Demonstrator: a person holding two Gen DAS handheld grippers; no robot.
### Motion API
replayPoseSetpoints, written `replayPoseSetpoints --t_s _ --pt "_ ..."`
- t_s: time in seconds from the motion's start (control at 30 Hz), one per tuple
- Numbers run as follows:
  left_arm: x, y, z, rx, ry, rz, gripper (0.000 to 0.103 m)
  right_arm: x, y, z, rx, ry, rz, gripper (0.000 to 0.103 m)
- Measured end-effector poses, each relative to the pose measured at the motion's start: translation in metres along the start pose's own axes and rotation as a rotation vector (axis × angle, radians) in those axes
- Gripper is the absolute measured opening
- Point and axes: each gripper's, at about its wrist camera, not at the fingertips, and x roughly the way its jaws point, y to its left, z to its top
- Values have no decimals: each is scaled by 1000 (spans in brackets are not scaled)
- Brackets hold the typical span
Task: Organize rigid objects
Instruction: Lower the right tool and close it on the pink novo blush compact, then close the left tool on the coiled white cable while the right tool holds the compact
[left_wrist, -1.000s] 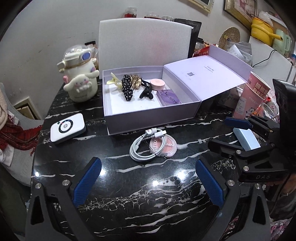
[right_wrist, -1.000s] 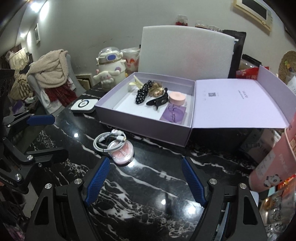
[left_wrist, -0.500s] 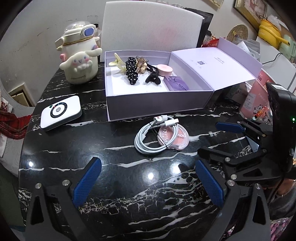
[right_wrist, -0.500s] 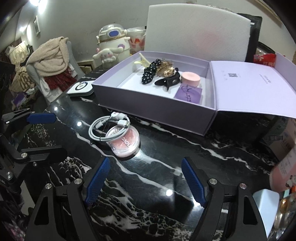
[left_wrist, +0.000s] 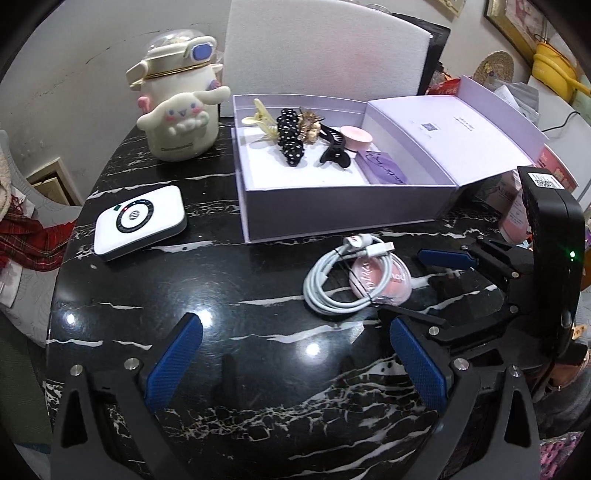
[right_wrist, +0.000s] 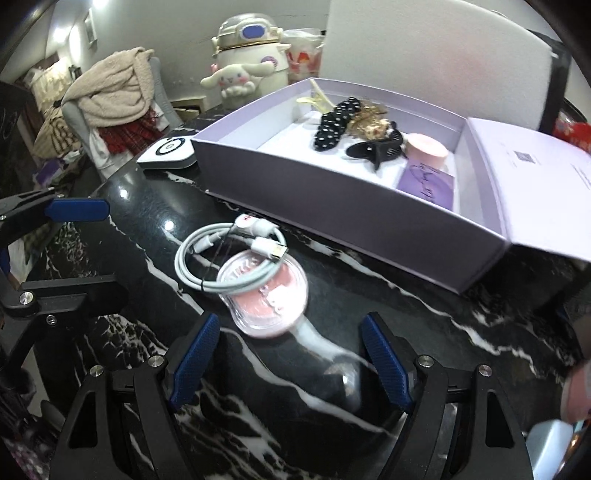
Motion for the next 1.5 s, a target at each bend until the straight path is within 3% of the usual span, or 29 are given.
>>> replayPoseSetpoints --t_s 0.17,0.3,0.83,1.33,1.5 --pt "3 7 3 -17 2 -8 103 6 9 5 -57 -9 -23 76" --pt "6 6 7 -13 2 -27 103 4 10 6 -70 -19 -19 51" --pt "38 -36 24 105 35 -176 103 -19 -14 -21 -21 -8 -19 50" --pt "61 -87 30 250 65 -252 103 -36 -27 -42 5 -10 -45 50" --pt "69 -92 31 250 95 -265 92 -38 -29 -44 8 -11 -42 50"
